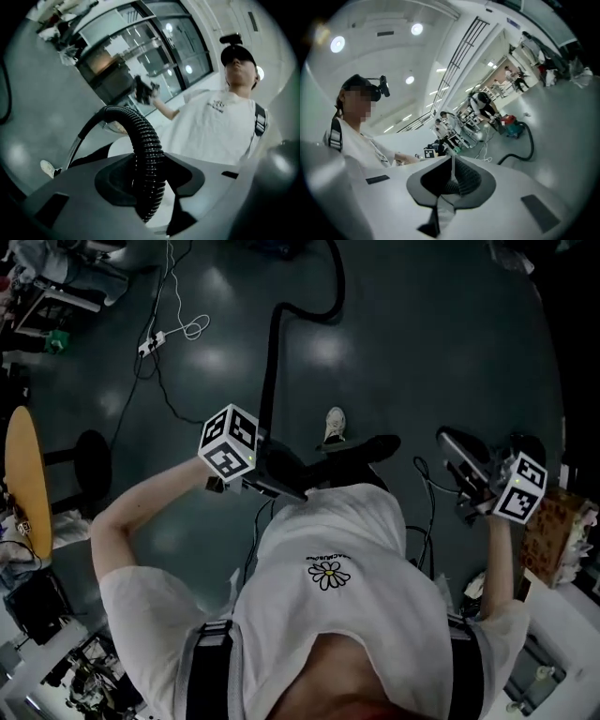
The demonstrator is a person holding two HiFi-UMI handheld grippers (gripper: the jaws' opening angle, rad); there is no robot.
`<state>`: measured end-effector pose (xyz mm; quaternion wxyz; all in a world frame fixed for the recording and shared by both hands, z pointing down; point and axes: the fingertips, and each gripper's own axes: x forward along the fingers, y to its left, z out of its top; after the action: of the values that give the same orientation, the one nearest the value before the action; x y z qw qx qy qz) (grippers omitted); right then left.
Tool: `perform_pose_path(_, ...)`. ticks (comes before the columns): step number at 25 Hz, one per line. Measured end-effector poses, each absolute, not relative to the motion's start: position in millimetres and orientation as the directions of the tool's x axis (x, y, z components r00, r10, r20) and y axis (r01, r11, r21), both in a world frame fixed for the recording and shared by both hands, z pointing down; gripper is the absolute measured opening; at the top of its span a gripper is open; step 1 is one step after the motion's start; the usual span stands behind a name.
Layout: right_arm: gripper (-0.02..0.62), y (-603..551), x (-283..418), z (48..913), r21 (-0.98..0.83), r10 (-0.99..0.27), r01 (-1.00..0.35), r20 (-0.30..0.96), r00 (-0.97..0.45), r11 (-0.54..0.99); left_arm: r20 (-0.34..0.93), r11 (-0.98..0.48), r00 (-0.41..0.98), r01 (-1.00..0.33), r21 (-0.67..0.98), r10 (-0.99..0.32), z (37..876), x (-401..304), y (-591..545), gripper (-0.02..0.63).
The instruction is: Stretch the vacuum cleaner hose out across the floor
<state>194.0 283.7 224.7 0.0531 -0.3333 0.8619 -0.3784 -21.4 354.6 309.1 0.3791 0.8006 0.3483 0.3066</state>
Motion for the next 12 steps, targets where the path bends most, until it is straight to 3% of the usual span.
perform_pose_path(3,0.011,371.6,163.2,265.4,-0.74,-0.673,-0.544,0.169,-0.72,0.396,0.082,-0.426,0.792,0.235,0.874,0.605,298.3,-27.5,358.3,0.17)
perform_pose_path(6,0.011,423.5,125.6,270.7,-0.769,-0.703,-0.493,0.082,-0.707,0.407,-0.153,-0.369,0.943,0.26,0.892,0.294,263.4,-33.0,360.9,0.17)
perform_pose_path(9,0.011,461.9,108.5,266.4,-0.762,-0.708,-0.458,-0.002,-0.706,0.458,-0.404,-0.428,0.915,0.365,0.827,-0.002,217.5,-43.0,382.9,0.172)
perform_pose_path(12,0.011,478.2,105.4,260.7,-0.782,-0.708,-0.381,-0.107,-0.699,0.494,-0.493,-0.603,0.864,0.338,0.723,-0.106,182.5,-47.3,415.5,0.172)
